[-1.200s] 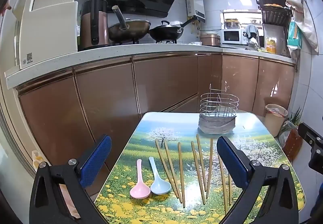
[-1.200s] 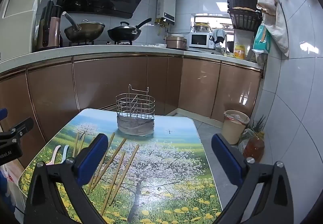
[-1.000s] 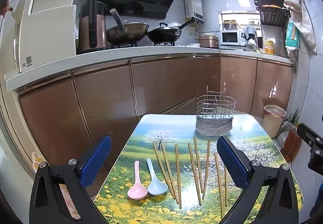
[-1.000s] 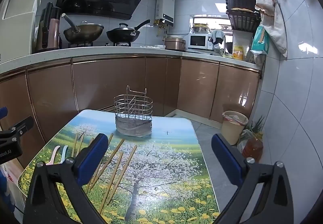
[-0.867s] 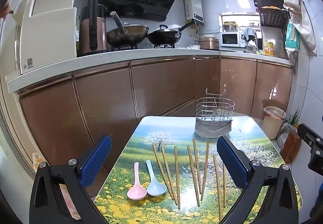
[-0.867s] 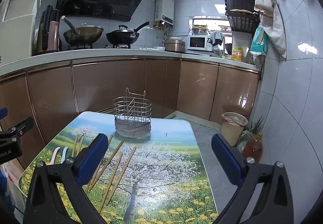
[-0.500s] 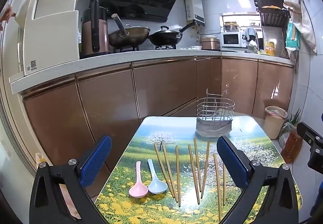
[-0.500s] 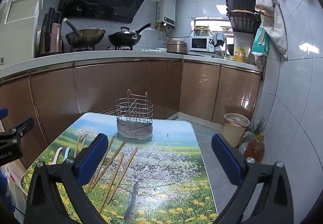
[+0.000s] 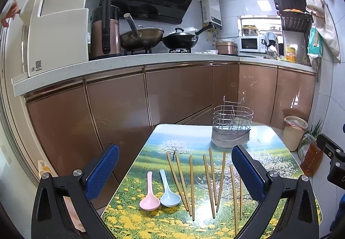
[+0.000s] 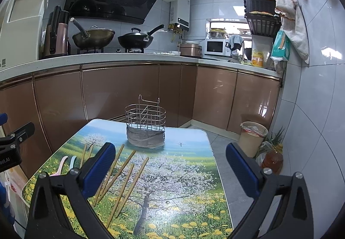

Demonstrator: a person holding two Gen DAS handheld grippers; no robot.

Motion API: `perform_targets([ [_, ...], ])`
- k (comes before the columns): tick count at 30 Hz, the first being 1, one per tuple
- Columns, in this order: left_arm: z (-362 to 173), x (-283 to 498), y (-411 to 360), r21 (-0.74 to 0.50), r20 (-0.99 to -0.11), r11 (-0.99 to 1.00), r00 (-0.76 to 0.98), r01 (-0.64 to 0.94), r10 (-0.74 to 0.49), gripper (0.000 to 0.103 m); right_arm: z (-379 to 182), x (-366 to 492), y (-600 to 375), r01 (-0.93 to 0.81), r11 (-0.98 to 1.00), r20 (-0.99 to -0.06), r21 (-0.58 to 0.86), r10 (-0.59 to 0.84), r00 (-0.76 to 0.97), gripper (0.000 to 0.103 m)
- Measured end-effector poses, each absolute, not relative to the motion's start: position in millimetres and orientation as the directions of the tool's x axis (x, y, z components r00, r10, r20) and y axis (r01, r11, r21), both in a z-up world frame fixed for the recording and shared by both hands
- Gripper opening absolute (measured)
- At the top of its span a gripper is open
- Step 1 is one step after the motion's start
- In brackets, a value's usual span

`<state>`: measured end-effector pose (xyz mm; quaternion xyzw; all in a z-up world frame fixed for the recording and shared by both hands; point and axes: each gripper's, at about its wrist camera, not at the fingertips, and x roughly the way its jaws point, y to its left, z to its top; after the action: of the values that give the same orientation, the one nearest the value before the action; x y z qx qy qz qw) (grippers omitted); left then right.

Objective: Organize utensils

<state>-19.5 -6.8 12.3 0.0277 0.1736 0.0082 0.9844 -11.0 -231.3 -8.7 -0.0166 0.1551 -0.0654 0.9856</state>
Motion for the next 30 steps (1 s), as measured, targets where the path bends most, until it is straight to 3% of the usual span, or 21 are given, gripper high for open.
perform_targets([
  [30,-7.9,13.0,3.5,0.058,-0.378,0.998,0.926,0.019,0.004,0.103,-19.5,15.7,-222.6,0.126,0.989,-0.310,-0.071,-0.143,0.940,0.103],
])
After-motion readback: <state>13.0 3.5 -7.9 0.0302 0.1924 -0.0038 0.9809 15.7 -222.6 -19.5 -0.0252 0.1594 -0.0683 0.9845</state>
